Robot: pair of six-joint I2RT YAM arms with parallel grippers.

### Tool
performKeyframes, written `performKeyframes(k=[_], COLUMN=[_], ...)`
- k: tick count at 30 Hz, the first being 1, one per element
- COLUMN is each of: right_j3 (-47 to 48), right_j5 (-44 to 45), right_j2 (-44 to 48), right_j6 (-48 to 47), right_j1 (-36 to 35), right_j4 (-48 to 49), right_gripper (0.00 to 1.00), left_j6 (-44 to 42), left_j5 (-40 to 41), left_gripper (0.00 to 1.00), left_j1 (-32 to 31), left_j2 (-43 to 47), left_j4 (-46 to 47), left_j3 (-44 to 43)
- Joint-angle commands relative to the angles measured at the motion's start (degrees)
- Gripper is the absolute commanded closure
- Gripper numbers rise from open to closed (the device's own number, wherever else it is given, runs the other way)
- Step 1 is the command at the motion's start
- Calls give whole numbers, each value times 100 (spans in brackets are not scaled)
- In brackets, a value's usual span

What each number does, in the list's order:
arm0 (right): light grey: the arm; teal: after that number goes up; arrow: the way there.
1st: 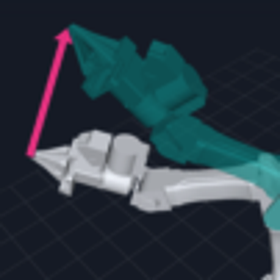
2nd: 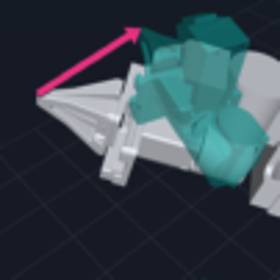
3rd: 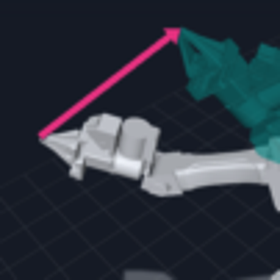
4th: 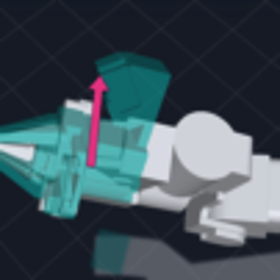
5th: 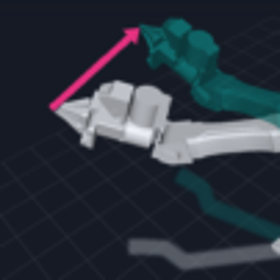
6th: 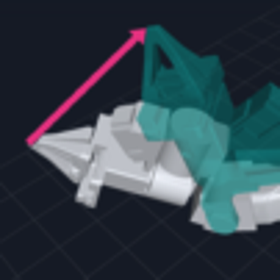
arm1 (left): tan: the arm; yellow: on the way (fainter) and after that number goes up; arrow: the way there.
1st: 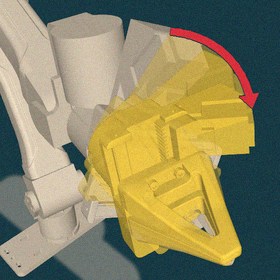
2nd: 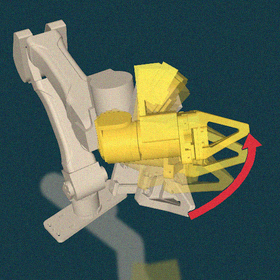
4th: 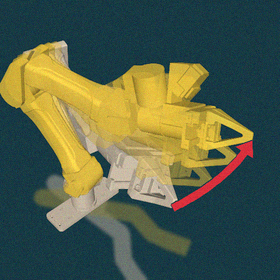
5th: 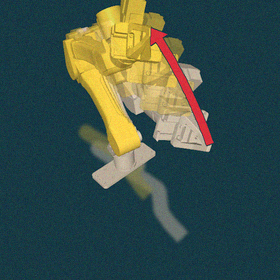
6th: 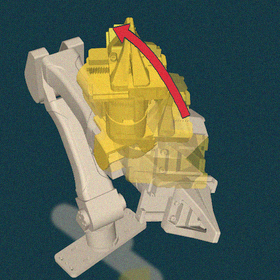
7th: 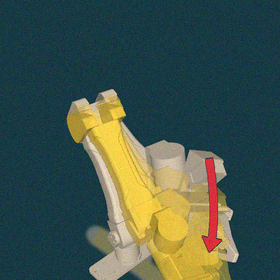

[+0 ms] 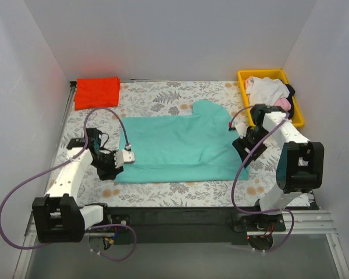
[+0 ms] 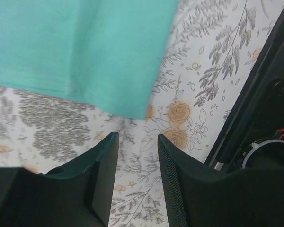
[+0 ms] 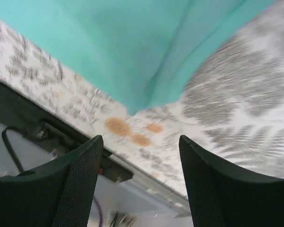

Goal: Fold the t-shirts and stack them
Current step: Fold the tshirt

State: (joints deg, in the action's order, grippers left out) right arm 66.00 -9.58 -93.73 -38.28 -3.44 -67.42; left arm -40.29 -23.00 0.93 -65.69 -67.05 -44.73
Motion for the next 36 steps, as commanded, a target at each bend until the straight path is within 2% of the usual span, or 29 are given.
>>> performKeyframes(k=[1,3,4,5,6,7,9,10,12,14,18,21,26,36], right_j3=[1597,2919,3450,3899,4338,5300,6088,6562,6986,7024,6216,6258,6443,6241], right_j5=[-516,-772,-1017,-1124,-1229,-1369,-1380,-1232,-1151,-1054,-896,-834,-922,-852], right_j2=[93,-407,-635,-1142,-1426,-1724,-2533,-2745,-3290,-3537,-3564,-3932,-4548,-4865], right_j6=[-101,118,206,312,469,567,638,707,830,1085,1367,1499,1385,1192], right_j1=[107,116,116,107,107,116,63,-24,-104,-130,-139,-148,-262,-482], right_j4=[-184,-201,-193,-184,-184,-175,-36,79,447,947,2939,3427,3454,3613], right_gripper=[28,27,28,29,30,31,32,34,37,37,41,43,44,45], left_j6=[644,1504,1811,2171,2897,3287,4208,4440,4914,5592,6006,6174,6139,6051], left_j5=[-808,-1082,-1214,-1328,-1347,-1399,-1400,-1426,-1357,-1277,-1224,-987,-820,-547], left_gripper=[62,60,60,60,57,54,50,50,43,43,43,43,43,41], left_j1=[-14,-14,-14,-14,-5,-5,-5,-5,4,12,13,13,21,13], left_j2=[-730,-1172,-1679,-1901,-2182,-2428,-3184,-3413,-4011,-4293,-4872,-5408,-5788,-6069], left_j4=[-274,101,287,732,980,1183,1604,1685,2044,2396,3038,2961,2899,2882], left_j3=[-1480,-2046,-2623,-2872,-3162,-3417,-4182,-4419,-4974,-5159,-5343,-5755,-6039,-6013])
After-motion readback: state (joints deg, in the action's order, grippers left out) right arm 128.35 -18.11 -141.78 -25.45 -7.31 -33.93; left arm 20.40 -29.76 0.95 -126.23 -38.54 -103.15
